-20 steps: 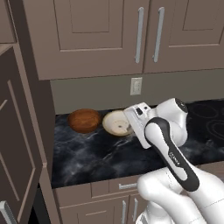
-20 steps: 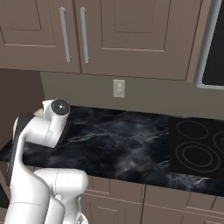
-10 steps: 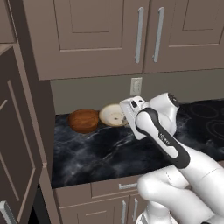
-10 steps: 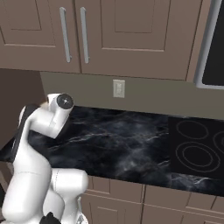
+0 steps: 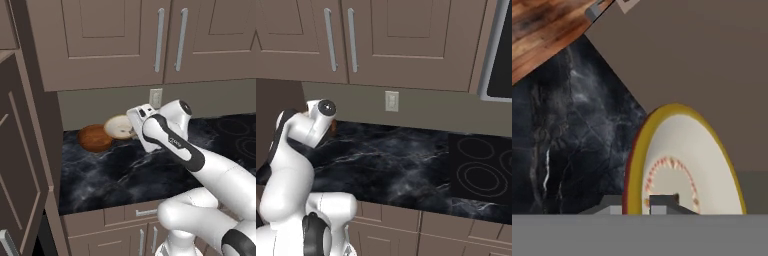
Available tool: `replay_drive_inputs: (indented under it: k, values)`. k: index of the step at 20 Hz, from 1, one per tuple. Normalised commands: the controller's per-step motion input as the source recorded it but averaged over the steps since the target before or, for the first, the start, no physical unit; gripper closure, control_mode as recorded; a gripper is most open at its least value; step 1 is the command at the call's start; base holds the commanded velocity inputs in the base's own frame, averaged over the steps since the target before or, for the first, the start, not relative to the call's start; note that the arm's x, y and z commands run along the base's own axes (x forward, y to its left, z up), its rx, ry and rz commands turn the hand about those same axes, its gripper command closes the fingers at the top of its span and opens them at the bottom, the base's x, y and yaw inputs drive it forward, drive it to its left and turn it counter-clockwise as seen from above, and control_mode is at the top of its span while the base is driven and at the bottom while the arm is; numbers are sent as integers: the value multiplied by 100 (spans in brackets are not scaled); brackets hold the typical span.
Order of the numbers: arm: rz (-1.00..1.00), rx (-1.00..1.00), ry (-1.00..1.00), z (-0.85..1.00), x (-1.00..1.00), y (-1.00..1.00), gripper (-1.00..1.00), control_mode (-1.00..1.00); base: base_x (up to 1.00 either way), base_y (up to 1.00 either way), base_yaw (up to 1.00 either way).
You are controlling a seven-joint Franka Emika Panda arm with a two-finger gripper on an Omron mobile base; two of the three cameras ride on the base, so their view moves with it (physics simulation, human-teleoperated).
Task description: Pick up the bowls on the counter and stack them on top of one another in the open cabinet. Place the smaller bowl on top of the larger bowl.
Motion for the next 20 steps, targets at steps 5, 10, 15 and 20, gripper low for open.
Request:
replay_drive_inputs:
  k: [5,10,15,20]
  values:
    - [1,0,-5,0,4,16,100,-100,0,0,0]
    - [0,3,-3,0,1,4,100,-100,0,0,0]
    - [0,7,0,-7,4,13,100,-100,0,0,0]
    - [0,4,0,-4,2,3,100,-100,0,0,0]
